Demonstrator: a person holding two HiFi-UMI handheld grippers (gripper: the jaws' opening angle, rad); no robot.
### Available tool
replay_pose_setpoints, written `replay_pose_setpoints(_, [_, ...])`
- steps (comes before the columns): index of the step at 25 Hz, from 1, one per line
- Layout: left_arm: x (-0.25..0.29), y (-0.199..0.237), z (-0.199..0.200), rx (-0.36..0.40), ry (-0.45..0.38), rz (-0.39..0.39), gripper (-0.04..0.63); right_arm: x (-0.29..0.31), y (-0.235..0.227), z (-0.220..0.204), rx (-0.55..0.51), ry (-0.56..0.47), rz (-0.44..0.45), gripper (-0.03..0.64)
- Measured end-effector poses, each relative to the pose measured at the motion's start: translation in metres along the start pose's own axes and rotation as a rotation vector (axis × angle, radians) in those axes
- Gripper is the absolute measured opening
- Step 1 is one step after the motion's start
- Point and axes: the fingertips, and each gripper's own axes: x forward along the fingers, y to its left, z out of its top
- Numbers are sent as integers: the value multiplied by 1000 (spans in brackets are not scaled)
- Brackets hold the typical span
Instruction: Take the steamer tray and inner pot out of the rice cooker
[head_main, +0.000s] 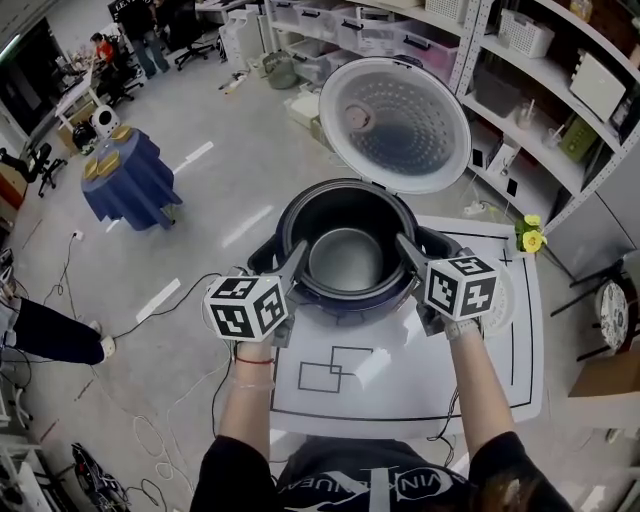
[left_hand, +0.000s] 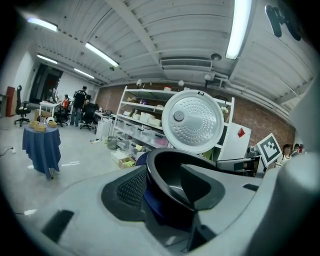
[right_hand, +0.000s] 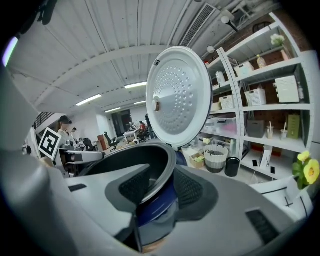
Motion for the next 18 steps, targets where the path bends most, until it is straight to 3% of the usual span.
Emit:
replay_pose_setpoints(5, [3,5,1,-16,-7,46,179,2,0,0,-3,-13,-16,135])
replay_pose_setpoints(9, [0,13,1,-75,-28,108,98,1,1,1,20,-40,-13,129])
replay_pose_setpoints(18, [-15,3,17,-129,-128,164,95,-19,8,32,25,-195,8,109])
